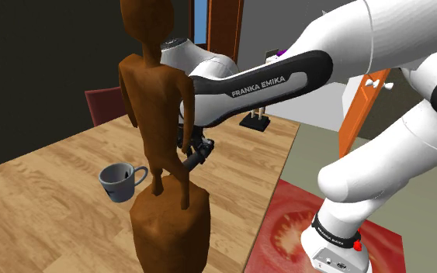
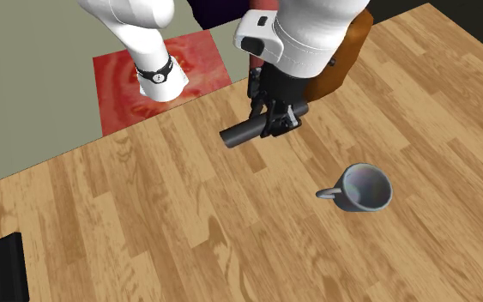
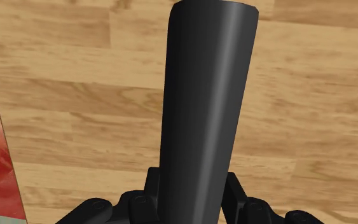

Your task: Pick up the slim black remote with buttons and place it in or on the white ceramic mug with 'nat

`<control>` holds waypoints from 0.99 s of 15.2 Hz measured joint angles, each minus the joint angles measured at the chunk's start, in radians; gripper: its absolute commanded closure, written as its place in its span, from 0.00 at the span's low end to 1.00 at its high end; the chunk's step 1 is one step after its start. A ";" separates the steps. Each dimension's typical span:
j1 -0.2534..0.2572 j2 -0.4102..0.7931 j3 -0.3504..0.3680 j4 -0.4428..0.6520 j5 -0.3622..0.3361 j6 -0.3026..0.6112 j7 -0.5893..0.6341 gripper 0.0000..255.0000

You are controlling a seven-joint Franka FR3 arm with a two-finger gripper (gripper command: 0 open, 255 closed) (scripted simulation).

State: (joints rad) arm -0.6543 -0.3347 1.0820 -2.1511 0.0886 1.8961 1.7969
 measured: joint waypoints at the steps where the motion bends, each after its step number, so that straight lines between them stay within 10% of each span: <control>1: 0.001 -0.003 -0.006 0.013 0.001 -0.015 -0.005 1.00; 6: -0.036 0.046 0.034 0.091 -0.037 -0.061 0.020 1.00; 9: -0.120 0.344 0.236 0.225 -0.285 -0.111 0.227 1.00; 15: 0.285 0.809 0.060 0.573 -0.676 -0.292 0.475 1.00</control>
State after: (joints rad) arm -0.3696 0.4747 1.1416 -1.5784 -0.5872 1.6037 2.2719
